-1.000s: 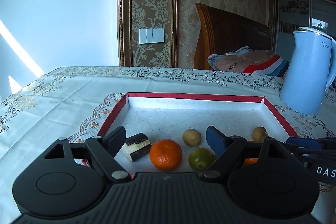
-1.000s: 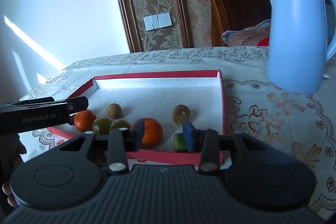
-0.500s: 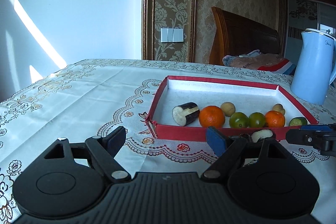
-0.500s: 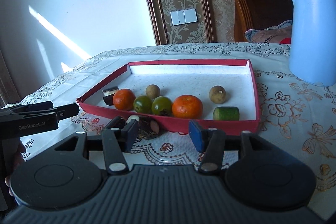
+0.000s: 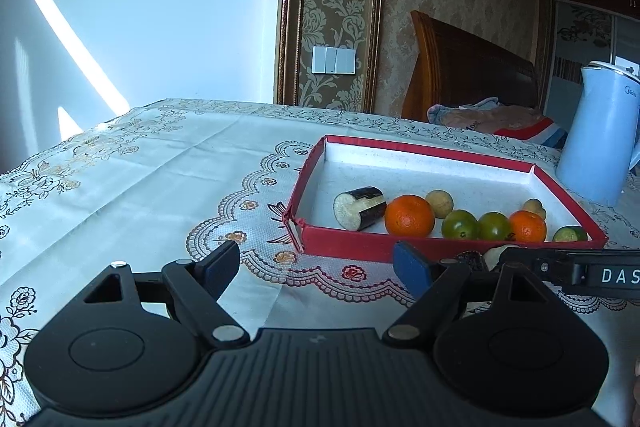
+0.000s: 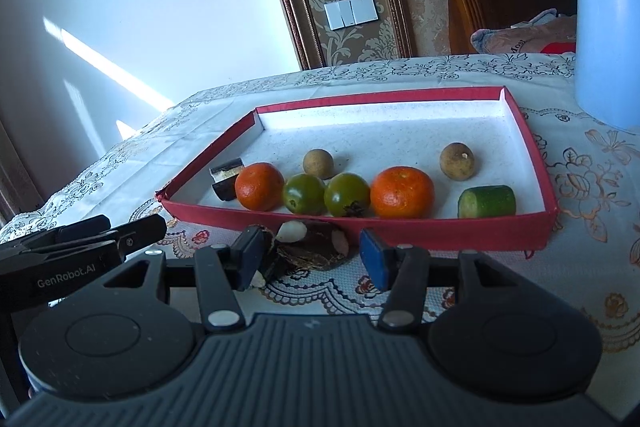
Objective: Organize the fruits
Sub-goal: 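Move the right tool to a dark cylinder piece and close on it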
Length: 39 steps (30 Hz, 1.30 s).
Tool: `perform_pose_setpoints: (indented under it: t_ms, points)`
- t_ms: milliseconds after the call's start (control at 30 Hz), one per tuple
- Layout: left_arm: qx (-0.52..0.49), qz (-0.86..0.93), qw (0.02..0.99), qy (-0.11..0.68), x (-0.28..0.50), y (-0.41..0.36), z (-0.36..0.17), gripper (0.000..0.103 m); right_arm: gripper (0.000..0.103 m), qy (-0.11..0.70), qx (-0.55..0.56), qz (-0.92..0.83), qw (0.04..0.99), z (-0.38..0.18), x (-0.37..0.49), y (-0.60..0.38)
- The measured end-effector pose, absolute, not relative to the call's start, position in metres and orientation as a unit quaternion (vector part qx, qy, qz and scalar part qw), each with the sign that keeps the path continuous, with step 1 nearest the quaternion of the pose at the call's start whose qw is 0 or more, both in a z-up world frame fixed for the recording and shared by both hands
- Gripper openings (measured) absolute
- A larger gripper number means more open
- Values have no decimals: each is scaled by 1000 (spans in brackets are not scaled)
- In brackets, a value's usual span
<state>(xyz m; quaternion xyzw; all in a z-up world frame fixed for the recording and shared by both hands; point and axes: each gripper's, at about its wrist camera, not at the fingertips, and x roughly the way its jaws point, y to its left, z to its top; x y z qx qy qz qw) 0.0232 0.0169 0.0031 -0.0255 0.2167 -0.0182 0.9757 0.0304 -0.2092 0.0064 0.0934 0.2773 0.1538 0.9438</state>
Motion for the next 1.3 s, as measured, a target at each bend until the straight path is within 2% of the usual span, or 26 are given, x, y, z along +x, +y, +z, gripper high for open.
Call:
perform_pose_setpoints:
  t_ms: [533, 600, 933, 1300]
  points:
    - [-32, -18, 975, 221, 24, 20, 3, 84, 51, 298, 85, 137, 941, -6, 43, -201]
    - [-32, -18, 974, 223, 25, 20, 2, 84, 41, 294, 83, 145, 941, -6, 42, -200]
    - [-16, -25, 975, 219, 23, 15, 4, 84, 41, 278, 76, 145, 947, 7, 27, -209]
    - [14, -68, 969, 236, 24, -24, 6, 84, 41, 271, 56, 127, 952, 6, -1, -237]
